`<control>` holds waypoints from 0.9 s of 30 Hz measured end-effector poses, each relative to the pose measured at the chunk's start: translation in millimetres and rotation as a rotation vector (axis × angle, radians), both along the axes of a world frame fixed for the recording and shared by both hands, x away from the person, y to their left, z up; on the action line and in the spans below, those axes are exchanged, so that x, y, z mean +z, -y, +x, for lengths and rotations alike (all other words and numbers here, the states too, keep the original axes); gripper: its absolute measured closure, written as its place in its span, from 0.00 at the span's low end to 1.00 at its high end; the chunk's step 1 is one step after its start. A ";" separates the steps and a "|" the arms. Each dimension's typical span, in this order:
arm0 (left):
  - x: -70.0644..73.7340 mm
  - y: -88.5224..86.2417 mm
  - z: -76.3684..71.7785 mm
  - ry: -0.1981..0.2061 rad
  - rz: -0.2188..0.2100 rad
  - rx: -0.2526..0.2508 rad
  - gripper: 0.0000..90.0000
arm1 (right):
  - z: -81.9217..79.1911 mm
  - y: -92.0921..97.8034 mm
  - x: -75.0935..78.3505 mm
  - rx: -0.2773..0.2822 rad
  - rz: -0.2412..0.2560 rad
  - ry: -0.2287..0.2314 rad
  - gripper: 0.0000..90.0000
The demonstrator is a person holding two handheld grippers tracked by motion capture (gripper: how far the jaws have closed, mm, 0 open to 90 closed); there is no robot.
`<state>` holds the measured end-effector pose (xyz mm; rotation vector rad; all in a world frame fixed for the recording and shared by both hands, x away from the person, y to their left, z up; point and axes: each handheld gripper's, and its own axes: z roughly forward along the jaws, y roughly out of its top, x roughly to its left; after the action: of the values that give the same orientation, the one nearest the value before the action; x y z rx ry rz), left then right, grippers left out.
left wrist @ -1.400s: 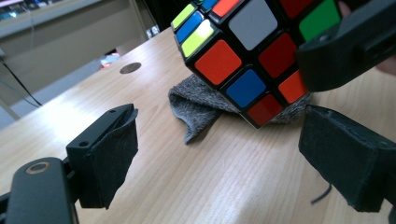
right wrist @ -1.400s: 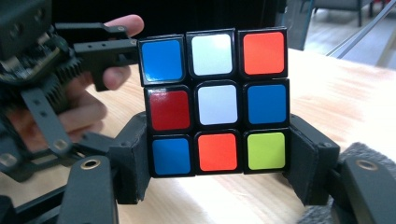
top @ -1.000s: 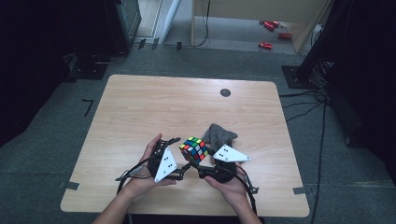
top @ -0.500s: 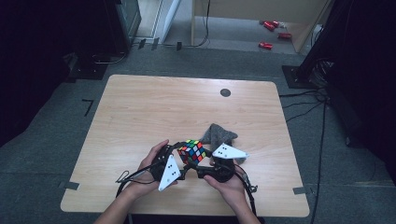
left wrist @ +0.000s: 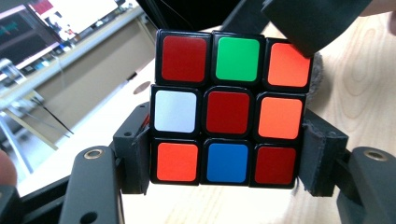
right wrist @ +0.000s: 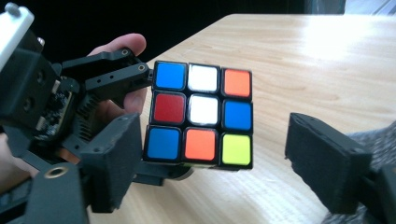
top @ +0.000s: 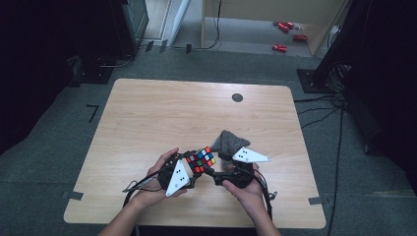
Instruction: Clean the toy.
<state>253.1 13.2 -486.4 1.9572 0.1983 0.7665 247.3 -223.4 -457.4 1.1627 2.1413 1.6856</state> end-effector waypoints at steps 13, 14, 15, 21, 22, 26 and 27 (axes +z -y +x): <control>2.0 -4.2 8.2 -0.139 -0.009 0.045 0.38 | -0.7 16.9 6.5 -0.098 -0.005 0.090 0.24; 2.5 -4.4 9.0 -0.151 -0.012 0.049 0.38 | 1.0 19.8 5.0 -0.122 -0.018 0.096 0.24; 2.7 -4.5 9.7 -0.161 -0.015 0.051 0.38 | 2.7 22.6 2.7 -0.151 -0.053 0.106 0.24; 3.2 -7.2 13.4 -0.208 -0.024 0.053 0.38 | 15.1 34.3 -25.1 -0.282 -0.233 0.079 0.31; 3.3 -7.4 14.1 -0.215 -0.028 0.057 0.38 | 16.9 35.5 -29.6 -0.293 -0.250 0.072 0.33; 4.3 -9.6 17.1 -0.248 -0.039 0.068 0.38 | 21.9 36.2 -43.9 -0.317 -0.337 0.051 0.39; 4.5 -10.1 17.6 -0.256 -0.044 0.070 0.38 | 22.8 35.6 -46.7 -0.318 -0.356 0.043 0.39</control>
<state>270.7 23.4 -481.9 2.0115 0.4359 0.5496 270.1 -259.0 -504.2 1.2602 1.9931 1.1315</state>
